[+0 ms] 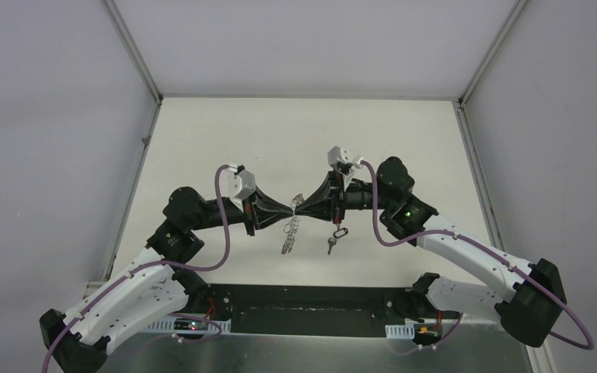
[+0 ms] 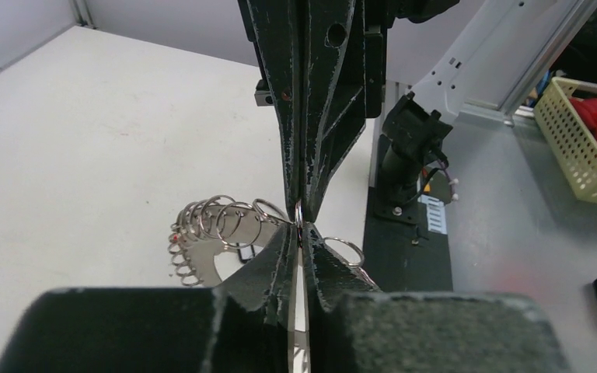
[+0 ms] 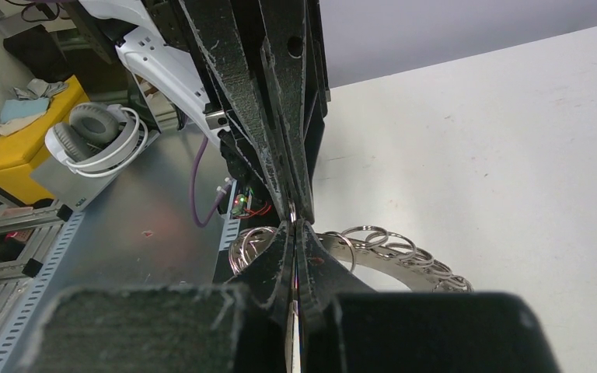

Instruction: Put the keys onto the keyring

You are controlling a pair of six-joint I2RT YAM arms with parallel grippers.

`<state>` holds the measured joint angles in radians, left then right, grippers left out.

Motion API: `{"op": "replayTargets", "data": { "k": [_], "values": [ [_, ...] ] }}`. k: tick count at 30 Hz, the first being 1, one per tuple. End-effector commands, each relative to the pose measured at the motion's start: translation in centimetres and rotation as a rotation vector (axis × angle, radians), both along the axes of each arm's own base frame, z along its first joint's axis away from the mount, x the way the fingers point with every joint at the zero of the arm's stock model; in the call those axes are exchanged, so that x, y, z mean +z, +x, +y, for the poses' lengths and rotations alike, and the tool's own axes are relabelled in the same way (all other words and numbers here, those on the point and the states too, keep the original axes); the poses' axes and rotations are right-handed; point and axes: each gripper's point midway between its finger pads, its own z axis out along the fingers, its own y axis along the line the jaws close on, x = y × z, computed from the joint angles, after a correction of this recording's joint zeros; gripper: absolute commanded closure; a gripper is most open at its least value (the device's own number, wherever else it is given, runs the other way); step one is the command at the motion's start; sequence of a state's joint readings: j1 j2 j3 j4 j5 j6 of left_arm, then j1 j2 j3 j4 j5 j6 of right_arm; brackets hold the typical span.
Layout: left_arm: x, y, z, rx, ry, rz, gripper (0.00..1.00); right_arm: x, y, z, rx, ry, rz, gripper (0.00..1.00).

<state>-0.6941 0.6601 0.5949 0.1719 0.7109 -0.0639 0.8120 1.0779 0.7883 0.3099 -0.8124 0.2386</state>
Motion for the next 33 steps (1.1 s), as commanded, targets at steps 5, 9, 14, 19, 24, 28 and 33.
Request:
{"op": "replayTargets", "data": {
  "k": [5,9,14,19,24,28,33],
  "values": [
    [1.8,-0.9,0.4,-0.017,-0.033,-0.054,1.0,2.7,0.0,0.0,0.003,0.086,-0.07,0.96],
    [1.7,-1.3,1.0,-0.012,0.017,-0.06,1.0,2.6,0.2,-0.4,-0.028,0.062,-0.077,0.48],
    [1.0,-1.8,1.9,-0.018,0.156,-0.052,1.0,2.9,0.4,-1.2,-0.065,0.025,-0.138,0.25],
    [1.8,-1.9,2.4,-0.028,0.254,-0.037,1.0,2.0,0.1,-0.8,-0.012,-0.064,-0.151,0.27],
    [2.3,-2.1,2.7,-0.056,0.342,-0.005,1.0,1.7,-0.3,0.6,0.032,-0.102,-0.125,0.28],
    [2.8,-2.2,2.9,-0.068,0.382,-0.002,1.0,2.0,-0.7,1.9,0.067,-0.105,-0.122,0.28],
    [3.2,-2.2,3.1,-0.077,0.416,0.01,1.0,1.8,-1.3,3.3,0.105,-0.12,-0.109,0.28]
  ]
}}
